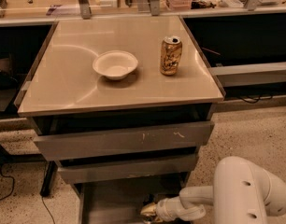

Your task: Place redbull can into bottom drawer

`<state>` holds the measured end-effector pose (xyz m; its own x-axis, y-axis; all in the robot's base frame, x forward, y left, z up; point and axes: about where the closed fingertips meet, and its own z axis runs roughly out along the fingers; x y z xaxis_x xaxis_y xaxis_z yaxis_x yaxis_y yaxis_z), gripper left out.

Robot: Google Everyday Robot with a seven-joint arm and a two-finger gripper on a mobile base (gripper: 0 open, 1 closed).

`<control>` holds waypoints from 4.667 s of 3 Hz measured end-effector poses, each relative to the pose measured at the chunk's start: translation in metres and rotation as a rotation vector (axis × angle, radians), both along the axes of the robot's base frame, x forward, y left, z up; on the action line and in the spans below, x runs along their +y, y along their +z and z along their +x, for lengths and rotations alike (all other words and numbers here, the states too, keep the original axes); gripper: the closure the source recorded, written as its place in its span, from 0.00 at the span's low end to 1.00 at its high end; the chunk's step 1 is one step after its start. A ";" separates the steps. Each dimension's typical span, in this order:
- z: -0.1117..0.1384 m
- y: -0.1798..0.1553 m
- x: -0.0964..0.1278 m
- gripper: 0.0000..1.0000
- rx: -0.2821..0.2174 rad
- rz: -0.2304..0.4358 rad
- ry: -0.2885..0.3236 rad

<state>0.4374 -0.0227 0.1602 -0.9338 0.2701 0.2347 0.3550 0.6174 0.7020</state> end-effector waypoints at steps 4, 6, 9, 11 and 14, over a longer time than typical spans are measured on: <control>0.011 -0.016 0.009 0.58 -0.003 -0.050 -0.031; 0.011 -0.016 0.009 0.13 -0.003 -0.050 -0.031; 0.007 0.001 0.004 0.00 -0.031 -0.077 -0.055; 0.010 0.141 -0.037 0.00 -0.232 -0.175 -0.251; -0.076 0.178 -0.085 0.00 -0.259 -0.351 -0.378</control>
Offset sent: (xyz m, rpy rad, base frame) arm 0.0201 0.0106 -0.0204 -0.0762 -0.0117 -0.0371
